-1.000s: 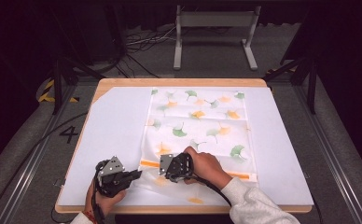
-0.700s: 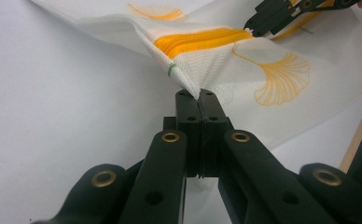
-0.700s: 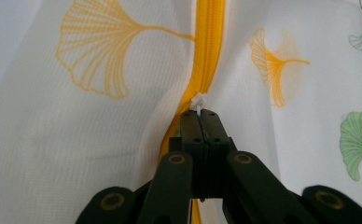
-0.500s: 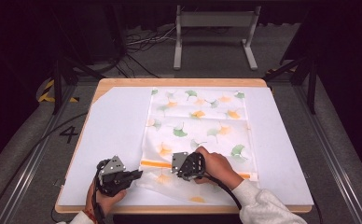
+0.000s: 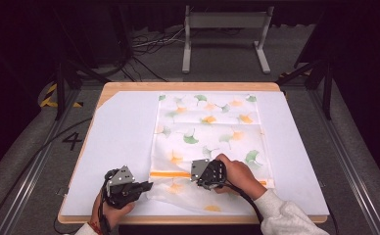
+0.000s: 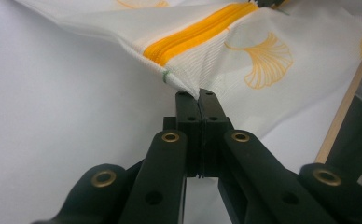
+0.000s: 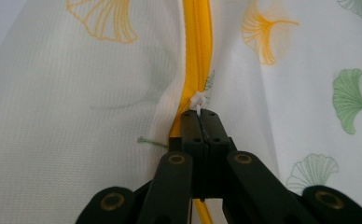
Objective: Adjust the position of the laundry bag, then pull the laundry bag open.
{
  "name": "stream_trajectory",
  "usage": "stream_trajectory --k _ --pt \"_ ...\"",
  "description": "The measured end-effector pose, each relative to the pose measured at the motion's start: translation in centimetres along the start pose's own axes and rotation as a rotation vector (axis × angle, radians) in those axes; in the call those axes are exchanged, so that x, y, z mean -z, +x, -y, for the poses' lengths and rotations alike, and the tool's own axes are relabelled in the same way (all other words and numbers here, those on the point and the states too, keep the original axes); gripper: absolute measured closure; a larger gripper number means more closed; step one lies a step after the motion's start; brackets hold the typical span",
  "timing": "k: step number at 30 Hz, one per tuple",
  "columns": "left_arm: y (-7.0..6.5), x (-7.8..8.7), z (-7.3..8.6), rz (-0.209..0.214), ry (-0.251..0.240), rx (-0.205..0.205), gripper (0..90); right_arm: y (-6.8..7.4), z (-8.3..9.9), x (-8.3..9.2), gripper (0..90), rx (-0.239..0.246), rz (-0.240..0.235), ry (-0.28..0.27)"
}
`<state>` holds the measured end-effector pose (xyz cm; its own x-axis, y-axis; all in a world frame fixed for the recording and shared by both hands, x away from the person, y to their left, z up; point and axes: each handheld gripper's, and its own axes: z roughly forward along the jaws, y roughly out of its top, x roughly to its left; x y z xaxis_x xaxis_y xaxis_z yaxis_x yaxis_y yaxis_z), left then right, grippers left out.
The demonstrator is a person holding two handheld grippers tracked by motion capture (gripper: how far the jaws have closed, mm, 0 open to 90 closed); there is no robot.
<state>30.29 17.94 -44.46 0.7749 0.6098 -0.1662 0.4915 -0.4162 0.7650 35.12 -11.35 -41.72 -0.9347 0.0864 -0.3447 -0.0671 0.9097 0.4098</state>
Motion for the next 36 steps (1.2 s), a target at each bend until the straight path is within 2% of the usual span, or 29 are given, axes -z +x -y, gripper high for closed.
stream_trajectory --k 3,5,7,8,13,18,19,21,23,27,36 --pt "0.0 0.1 0.2 0.002 -0.001 0.006 89.2 0.0 0.2 0.2 90.0 -0.002 0.004 0.009" --pt "-0.2 0.2 0.1 -0.004 0.003 -0.016 89.2 0.2 0.7 0.5 90.0 -0.020 -0.003 0.004" --pt "-0.4 0.0 0.1 -0.010 0.011 -0.029 89.1 0.2 0.9 0.5 90.0 -0.010 -0.004 0.011" --pt "-0.3 -0.1 0.1 -0.007 0.012 -0.023 89.1 0.3 1.0 0.5 90.0 -0.021 0.002 0.025" --pt "-0.3 -0.2 0.1 -0.006 0.021 -0.028 89.1 0.1 1.8 0.6 90.0 -0.038 -0.005 0.019" --pt "-0.5 -0.4 0.0 -0.006 0.029 -0.045 89.1 0.3 2.3 1.0 90.0 -0.029 0.004 0.016" --pt "-0.5 -0.3 -0.1 -0.006 0.031 -0.047 89.1 0.4 2.4 1.0 90.0 -0.040 0.007 0.029" --pt "-0.5 -0.3 0.0 -0.006 0.032 -0.045 89.1 0.5 2.8 1.0 90.0 -0.033 0.009 0.040" --pt "-0.6 -0.4 -0.1 -0.009 0.037 -0.057 89.1 0.6 3.0 1.1 90.0 -0.048 0.013 0.037" --pt "-0.8 -0.4 -0.1 -0.004 0.040 -0.067 89.1 0.7 3.3 1.5 90.0 -0.046 0.015 0.038" --pt "-0.7 -0.4 -0.1 0.000 0.042 -0.059 89.1 0.6 4.1 2.1 90.0 -0.060 0.012 0.025"
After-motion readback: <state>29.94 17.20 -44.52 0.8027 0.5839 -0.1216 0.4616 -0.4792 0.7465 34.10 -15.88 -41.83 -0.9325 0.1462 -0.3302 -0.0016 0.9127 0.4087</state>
